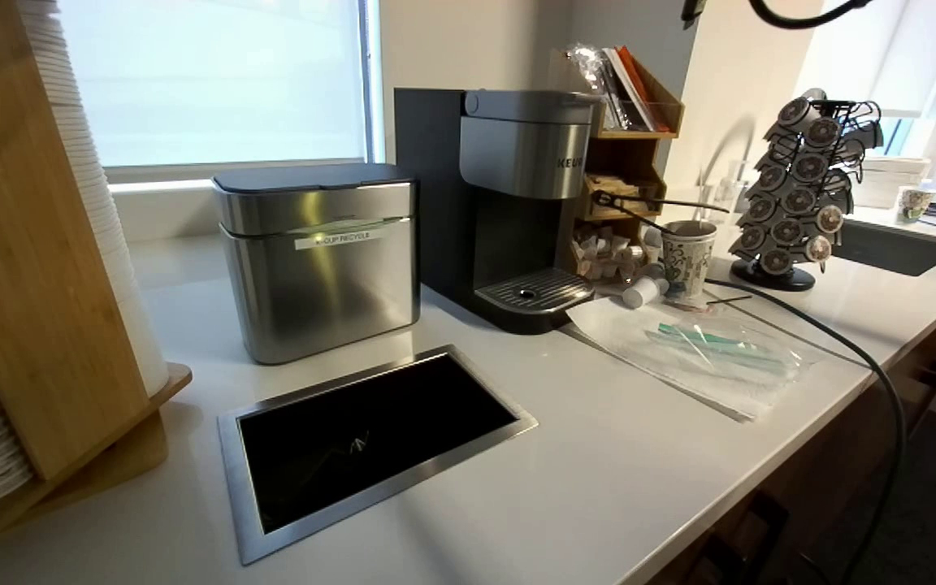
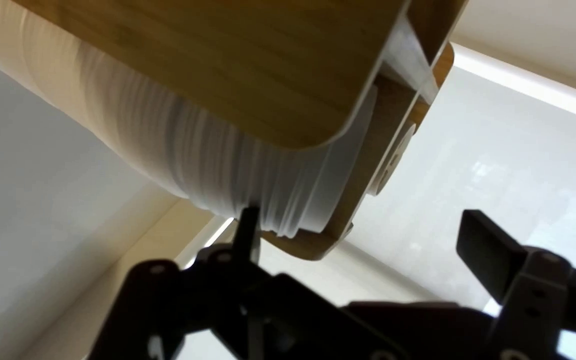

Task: Remove one white lid from the wooden stand on the left.

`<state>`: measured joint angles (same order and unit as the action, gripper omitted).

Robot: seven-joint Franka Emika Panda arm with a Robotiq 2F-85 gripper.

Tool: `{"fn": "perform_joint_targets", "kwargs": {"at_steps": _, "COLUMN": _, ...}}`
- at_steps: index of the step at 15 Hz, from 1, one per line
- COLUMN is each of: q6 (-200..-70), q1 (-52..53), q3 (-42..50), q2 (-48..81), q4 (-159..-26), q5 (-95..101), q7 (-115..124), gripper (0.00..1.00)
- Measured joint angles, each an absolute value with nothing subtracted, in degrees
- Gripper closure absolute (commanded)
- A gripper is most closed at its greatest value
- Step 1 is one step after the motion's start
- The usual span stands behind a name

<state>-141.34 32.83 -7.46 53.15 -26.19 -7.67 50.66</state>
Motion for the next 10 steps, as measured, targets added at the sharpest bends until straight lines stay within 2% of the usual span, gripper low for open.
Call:
{"fn": "perform_joint_targets", "kwargs": {"at_steps": 2, "q6": -140.99, "q1": 32.75, "q3": -7.70, "q2": 53.14, "q4": -26.17, "q5": -7.80, "q7": 50.66, "gripper": 0.00}}
{"fn": "perform_joint_targets", "kwargs": {"at_steps": 3, "q6": -140.76, "q1": 32.68, "q3": -7.87, "q2": 53.13, "q4": -26.14, "q5": -7.86, "q7": 50.66, "gripper": 0.25}}
{"fn": "perform_joint_targets", "kwargs": {"at_steps": 4, "q6": -140.75, "q1": 32.64, "q3": -7.97, "q2": 53.10, "q4": -26.11, "q5": -7.86, "q7": 50.66, "gripper": 0.26}}
{"fn": "perform_joint_targets", "kwargs": {"at_steps": 10, "q6": -140.75, "q1": 32.30, "q3": -8.03, "q2": 52.59, "q4": -26.06, "q5": -7.85, "q7": 50.50, "gripper": 0.73}}
